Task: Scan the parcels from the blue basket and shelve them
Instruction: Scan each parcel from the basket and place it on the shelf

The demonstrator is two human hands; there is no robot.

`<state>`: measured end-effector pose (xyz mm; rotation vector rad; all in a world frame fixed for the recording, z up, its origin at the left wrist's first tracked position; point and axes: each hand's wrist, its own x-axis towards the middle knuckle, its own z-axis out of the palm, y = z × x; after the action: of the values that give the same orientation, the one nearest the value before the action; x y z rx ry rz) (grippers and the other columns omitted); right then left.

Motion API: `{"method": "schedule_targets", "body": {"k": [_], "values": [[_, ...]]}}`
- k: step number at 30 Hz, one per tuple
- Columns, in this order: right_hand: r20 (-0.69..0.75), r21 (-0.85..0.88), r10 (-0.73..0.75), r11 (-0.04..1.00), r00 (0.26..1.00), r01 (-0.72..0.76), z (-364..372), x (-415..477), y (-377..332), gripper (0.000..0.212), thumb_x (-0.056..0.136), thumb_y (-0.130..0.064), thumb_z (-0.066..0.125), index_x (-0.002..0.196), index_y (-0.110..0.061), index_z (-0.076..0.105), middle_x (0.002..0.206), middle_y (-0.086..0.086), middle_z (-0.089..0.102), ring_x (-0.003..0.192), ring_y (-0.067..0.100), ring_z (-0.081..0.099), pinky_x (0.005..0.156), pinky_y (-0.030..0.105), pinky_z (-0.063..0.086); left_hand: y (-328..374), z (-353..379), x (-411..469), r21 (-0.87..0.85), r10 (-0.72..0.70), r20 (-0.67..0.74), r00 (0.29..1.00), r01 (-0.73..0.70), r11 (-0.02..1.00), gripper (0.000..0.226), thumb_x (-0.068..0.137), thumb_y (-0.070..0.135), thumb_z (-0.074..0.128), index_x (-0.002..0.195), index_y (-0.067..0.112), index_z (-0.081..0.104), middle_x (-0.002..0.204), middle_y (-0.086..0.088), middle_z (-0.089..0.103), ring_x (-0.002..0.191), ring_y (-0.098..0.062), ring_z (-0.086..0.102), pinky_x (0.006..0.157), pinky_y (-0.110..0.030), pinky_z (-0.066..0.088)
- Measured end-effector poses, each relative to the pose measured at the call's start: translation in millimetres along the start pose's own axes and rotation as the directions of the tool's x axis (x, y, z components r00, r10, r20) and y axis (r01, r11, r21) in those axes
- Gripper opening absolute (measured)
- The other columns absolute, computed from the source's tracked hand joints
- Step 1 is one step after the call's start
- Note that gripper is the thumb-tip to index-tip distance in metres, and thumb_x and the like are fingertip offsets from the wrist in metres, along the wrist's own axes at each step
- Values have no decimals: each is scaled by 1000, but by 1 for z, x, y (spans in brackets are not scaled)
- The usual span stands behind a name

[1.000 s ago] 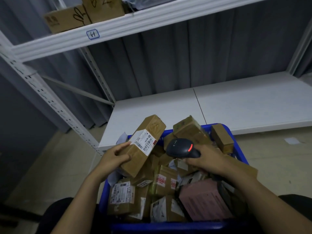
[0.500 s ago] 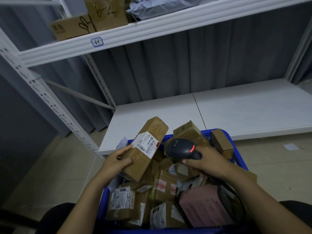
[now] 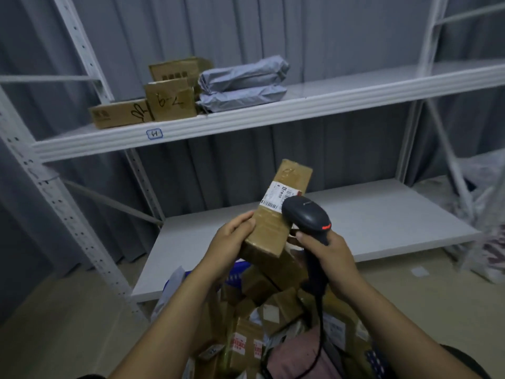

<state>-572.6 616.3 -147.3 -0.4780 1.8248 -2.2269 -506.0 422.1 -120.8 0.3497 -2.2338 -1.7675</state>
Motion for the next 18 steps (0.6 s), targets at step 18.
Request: {"method": "schedule_targets", "body": {"k": [18], "values": [[-111,97,-365,921,924,376,-40,41,-171,16,87,-17,69,102,-19,67,99,7,73,96,20,69,86,35,55,164,80,36,418,681,16,732,-624,661,90,66,32,86,128,51,24,140,10,36,121,-7,42,96,-17,44]]}}
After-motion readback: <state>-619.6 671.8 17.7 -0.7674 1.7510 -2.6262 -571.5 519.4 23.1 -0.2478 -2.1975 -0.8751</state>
